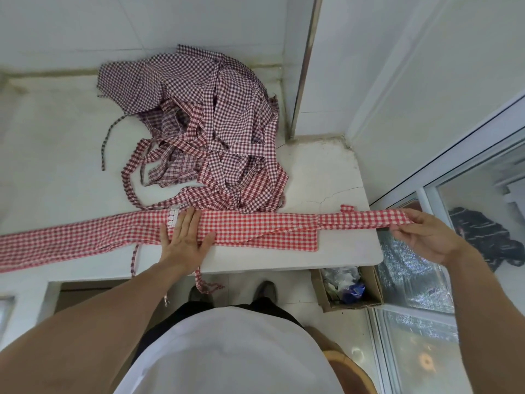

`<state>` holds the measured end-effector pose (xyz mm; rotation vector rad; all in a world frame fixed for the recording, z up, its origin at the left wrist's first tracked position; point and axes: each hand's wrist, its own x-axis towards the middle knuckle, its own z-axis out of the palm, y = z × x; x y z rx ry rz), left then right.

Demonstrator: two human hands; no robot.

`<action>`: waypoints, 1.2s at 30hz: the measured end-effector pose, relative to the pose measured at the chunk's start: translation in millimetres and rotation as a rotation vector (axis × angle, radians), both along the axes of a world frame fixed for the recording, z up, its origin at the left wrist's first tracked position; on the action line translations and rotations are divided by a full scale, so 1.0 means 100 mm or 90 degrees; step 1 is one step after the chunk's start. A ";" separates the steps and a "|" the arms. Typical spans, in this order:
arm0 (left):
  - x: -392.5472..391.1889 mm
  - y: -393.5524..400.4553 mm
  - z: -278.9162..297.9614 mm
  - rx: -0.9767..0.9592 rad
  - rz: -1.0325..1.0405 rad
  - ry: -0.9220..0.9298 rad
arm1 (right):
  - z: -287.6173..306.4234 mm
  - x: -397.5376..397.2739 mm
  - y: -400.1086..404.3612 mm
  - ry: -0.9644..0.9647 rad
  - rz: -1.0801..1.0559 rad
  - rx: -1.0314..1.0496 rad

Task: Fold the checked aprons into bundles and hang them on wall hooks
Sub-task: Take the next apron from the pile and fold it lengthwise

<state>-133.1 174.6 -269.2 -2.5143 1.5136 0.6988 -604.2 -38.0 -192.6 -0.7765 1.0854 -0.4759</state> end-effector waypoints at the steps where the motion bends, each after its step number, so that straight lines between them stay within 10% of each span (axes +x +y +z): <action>1: 0.02 0.00 -0.01 -0.003 0.000 0.002 | 0.02 0.00 0.01 0.003 0.012 -0.010; 7: 0.06 0.00 -0.05 -0.017 -0.010 0.001 | 0.15 0.01 0.06 0.098 0.022 -0.164; 13: 0.08 0.00 -0.05 -0.025 -0.014 0.005 | -0.28 0.09 0.36 0.491 0.113 -0.159; 22: 0.05 0.00 -0.02 -0.013 -0.014 -0.011 | -0.06 0.12 0.29 0.460 0.200 -0.223; 31: 0.05 -0.01 -0.03 -0.001 -0.015 -0.014 | 0.03 0.38 0.34 -0.439 -0.160 -0.019; 36: 0.05 -0.01 -0.01 0.009 -0.011 -0.016 | 0.08 0.68 0.38 -0.474 -0.297 0.001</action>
